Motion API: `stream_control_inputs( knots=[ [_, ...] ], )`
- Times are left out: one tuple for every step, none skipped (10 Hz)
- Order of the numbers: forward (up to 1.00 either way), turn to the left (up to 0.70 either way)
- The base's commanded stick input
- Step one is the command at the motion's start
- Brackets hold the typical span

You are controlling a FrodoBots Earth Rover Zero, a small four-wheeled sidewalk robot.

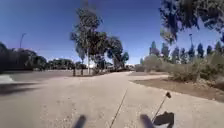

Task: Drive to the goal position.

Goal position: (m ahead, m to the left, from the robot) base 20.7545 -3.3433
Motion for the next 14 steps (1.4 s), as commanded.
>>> stream_control_inputs(
  knots=[
    [1.0,0.0],
    [1.0,0.0],
    [1.0,0.0],
    [1.0,0.0],
    [1.0,0.0],
    [1.0,0.0],
    [1.0,0.0],
    [1.0,0.0],
    [1.0,0.0],
    [1.0,0.0],
    [1.0,0.0],
    [1.0,0.0],
    [1.0,0.0],
    [1.0,0.0]
  ],
)
